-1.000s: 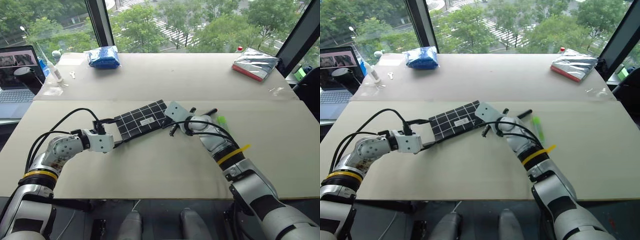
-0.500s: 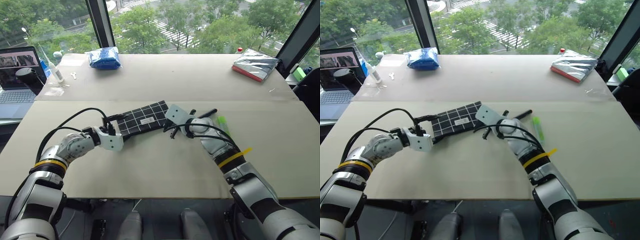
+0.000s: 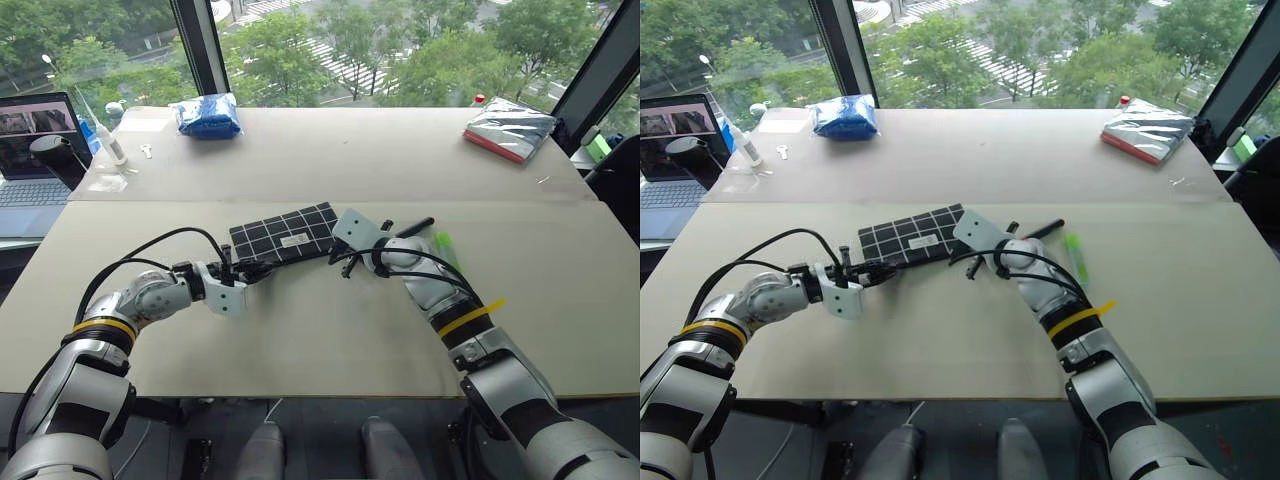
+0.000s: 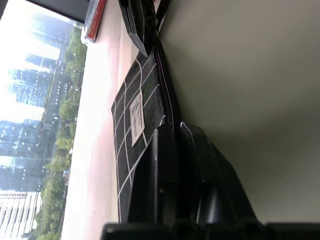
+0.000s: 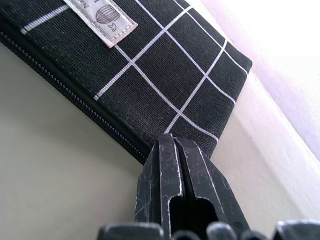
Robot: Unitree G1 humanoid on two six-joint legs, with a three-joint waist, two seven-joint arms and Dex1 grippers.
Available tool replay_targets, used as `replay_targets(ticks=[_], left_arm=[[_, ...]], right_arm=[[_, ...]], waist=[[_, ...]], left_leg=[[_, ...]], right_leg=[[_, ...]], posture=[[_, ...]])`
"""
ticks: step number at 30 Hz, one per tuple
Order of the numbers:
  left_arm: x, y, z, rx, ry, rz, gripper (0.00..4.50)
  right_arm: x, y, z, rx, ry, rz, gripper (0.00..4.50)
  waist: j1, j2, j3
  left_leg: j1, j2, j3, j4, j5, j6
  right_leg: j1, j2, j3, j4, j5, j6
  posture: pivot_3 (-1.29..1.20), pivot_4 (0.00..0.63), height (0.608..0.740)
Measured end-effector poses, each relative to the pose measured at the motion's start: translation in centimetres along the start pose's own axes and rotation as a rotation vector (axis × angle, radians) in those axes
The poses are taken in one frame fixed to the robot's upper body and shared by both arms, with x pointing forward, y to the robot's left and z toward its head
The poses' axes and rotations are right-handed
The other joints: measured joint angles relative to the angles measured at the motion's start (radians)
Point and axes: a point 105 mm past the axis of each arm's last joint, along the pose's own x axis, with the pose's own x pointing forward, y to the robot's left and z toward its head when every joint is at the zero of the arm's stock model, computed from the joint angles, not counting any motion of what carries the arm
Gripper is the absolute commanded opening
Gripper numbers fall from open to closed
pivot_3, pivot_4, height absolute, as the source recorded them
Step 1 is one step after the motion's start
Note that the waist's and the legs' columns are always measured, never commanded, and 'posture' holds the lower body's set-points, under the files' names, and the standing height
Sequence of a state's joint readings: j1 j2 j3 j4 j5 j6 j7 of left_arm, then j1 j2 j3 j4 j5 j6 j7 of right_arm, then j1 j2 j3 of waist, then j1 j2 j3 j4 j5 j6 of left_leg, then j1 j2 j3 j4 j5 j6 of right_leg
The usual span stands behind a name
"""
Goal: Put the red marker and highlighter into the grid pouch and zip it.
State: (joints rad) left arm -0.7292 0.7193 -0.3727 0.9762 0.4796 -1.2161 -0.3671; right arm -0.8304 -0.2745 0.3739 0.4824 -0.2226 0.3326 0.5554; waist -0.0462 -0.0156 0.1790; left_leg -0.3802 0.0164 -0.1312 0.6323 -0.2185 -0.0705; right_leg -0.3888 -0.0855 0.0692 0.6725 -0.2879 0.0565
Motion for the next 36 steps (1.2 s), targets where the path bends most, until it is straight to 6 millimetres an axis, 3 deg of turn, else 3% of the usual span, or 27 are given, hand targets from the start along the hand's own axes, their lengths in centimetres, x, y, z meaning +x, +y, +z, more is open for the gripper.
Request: replay_targets(ticks=[20,22,23,27,31,36], left_arm=[[0.0,0.1,-0.5,-0.068,0.026,0.014,0.04],[-0.1,0.1,-0.6,-0.093,0.029,0.029,0.71],[-0.1,0.0,-0.7,-0.107,0.033,0.032,0.80],[-0.1,-1.0,-0.8,-0.159,0.045,0.010,2.31],[-0.1,-0.3,-1.0,-0.159,0.053,0.034,3.89],[-0.1,-0.2,-0.9,-0.133,0.057,0.021,3.89]], right_arm=[[0.2,0.0,0.0,0.011,-0.002,-0.001,0.00],[0.2,0.0,0.1,0.011,-0.004,0.001,0.00],[0.2,0.0,0.1,0.012,-0.005,0.001,0.00],[0.2,-0.1,0.1,0.013,-0.006,0.000,0.00],[0.2,-0.2,0.0,0.016,-0.006,-0.001,0.00],[0.2,-0.2,0.0,0.021,-0.009,-0.002,0.00]], waist=[[-0.001,0.000,0.000],[-0.002,0.000,0.000],[-0.002,0.000,0.000],[-0.002,0.000,0.000],[-0.002,0.000,0.000],[-0.002,0.000,0.000]], left_leg=[[0.000,0.000,0.000,0.000,0.000,0.000],[0.000,0.000,0.000,0.000,0.000,0.000],[0.000,0.000,0.000,0.000,0.000,0.000],[0.000,0.000,0.000,0.000,0.000,0.000],[0.000,0.000,0.000,0.000,0.000,0.000],[0.000,0.000,0.000,0.000,0.000,0.000]], right_leg=[[0.000,0.000,0.000,0.000,0.000,0.000],[0.000,0.000,0.000,0.000,0.000,0.000],[0.000,0.000,0.000,0.000,0.000,0.000],[-0.001,0.000,0.000,0.000,0.000,0.000],[0.000,0.000,0.000,0.000,0.000,0.000],[0.000,0.000,0.000,0.000,0.000,0.000]], posture=[[0.00,0.150,0.740],[0.00,0.150,0.740],[0.00,0.150,0.740],[0.00,0.150,0.740],[0.00,0.150,0.740],[0.00,0.150,0.740]])
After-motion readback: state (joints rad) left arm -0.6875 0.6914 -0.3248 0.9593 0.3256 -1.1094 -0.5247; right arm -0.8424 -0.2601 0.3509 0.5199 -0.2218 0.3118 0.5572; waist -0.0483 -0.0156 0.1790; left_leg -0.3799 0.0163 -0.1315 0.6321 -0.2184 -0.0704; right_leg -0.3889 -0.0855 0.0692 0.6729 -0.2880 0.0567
